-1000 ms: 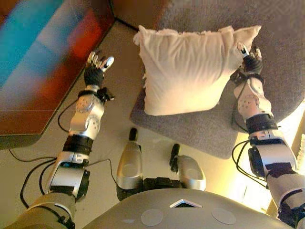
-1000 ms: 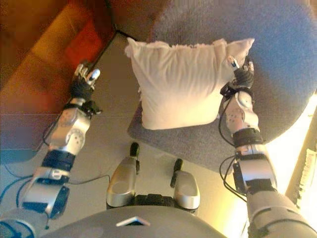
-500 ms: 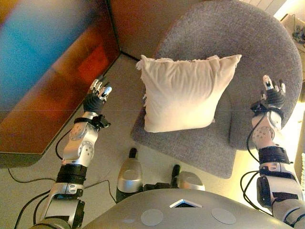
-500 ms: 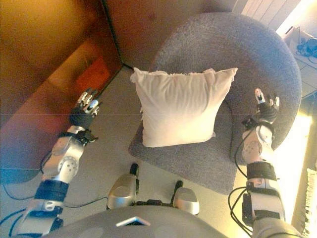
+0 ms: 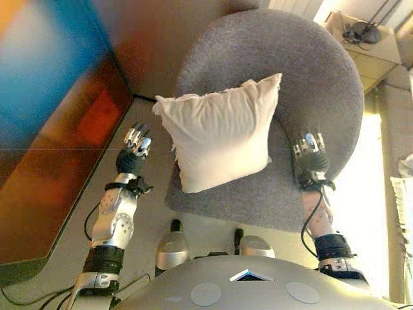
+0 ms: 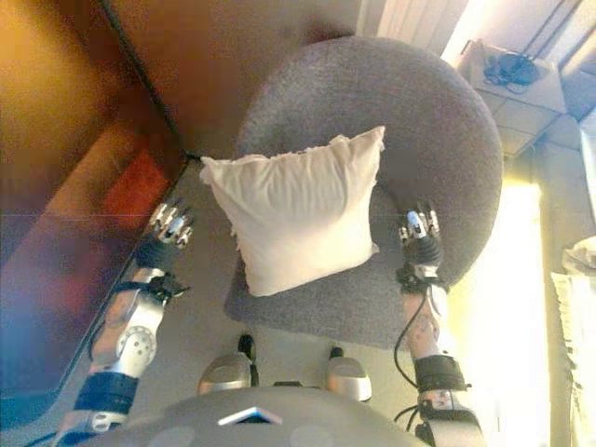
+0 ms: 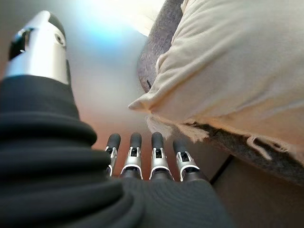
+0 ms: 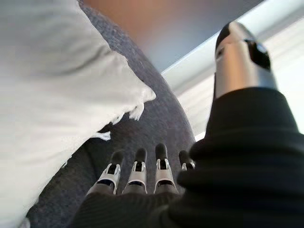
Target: Pick up the cushion and take it to the sofa
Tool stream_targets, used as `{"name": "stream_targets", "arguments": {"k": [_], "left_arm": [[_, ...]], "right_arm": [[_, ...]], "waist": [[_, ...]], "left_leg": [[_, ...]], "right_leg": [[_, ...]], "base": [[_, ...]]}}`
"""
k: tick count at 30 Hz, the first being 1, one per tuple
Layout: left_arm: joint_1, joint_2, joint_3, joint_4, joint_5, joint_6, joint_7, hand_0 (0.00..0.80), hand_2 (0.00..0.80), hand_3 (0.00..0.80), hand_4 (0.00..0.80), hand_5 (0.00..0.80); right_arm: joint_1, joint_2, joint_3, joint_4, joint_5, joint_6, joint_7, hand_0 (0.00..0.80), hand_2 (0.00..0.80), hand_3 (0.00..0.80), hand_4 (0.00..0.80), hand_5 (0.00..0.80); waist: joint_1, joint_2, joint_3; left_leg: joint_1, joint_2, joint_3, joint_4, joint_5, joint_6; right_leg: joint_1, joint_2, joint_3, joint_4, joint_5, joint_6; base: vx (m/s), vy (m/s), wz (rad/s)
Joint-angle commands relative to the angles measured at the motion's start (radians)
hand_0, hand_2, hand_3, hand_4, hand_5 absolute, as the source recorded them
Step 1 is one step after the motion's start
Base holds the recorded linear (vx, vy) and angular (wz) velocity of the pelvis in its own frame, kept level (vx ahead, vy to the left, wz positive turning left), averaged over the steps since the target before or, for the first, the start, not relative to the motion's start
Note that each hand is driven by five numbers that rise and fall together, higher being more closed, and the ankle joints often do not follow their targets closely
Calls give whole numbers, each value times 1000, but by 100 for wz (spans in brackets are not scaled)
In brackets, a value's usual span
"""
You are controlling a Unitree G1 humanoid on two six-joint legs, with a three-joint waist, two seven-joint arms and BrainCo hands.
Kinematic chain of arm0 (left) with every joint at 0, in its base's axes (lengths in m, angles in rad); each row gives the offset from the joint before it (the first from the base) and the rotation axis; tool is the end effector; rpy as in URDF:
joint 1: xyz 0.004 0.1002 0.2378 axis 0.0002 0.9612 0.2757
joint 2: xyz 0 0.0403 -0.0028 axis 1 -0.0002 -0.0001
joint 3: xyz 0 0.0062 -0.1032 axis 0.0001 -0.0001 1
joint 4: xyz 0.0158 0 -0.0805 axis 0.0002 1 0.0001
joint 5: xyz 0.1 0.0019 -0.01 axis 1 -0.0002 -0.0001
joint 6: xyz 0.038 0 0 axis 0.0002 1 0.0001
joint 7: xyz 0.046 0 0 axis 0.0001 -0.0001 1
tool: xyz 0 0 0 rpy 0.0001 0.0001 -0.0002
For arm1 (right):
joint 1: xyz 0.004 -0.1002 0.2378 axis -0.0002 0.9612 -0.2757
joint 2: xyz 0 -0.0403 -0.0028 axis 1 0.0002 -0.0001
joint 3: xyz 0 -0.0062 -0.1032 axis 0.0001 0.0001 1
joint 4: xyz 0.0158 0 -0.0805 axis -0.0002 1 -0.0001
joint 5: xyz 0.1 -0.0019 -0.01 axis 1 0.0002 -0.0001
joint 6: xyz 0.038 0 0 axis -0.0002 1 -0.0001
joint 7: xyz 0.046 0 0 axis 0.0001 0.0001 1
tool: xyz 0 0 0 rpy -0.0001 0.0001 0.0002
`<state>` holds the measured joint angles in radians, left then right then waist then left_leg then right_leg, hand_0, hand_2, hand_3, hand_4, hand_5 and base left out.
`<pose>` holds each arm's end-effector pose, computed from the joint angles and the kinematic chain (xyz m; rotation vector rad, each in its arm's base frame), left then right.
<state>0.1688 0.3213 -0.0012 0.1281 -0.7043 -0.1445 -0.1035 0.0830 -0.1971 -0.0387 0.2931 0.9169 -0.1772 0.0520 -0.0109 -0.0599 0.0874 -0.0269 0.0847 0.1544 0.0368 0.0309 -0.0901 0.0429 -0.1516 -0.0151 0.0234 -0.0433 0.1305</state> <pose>0.1606 0.2273 0.0089 -0.3732 0.1026 0.0635 0.1714 -0.2133 -0.0118 0.6919 0.1147 -0.2539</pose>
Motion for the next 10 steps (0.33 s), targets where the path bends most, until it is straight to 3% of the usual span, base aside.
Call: {"name": "stream_targets", "arguments": {"k": [1, 5, 10], "left_arm": [[3, -8, 27, -46, -67, -86, -30, 0, 0, 0, 0, 0], [-37, -10, -23, -33, -32, -109, 6, 0, 0, 0, 0, 0], [-36, 4, -25, -63, -31, -103, 30, 0, 0, 0, 0, 0]], "right_arm": [[-2, 4, -2, -51, 77, -58, 79, 0, 0, 0, 0, 0], [-25, 11, 54, -11, 70, -72, 57, 0, 0, 0, 0, 0], [-24, 3, 75, -21, 61, -84, 45, 0, 0, 0, 0, 0]], "waist": [[5, 7, -4], [5, 10, 7], [11, 13, 8]], "left_leg": [[-4, -18, -9, 44, -60, 30], [-16, -25, -6, 31, -51, 34], [-12, -27, -2, 41, -58, 34]], "right_leg": [[-89, -17, -58, -51, 156, 32], [-107, -12, -68, -49, 159, 29], [-95, -13, -75, -55, 156, 26]], "base": [[-124, 17, -27], [-113, 3, -10], [6, -2, -1]]}}
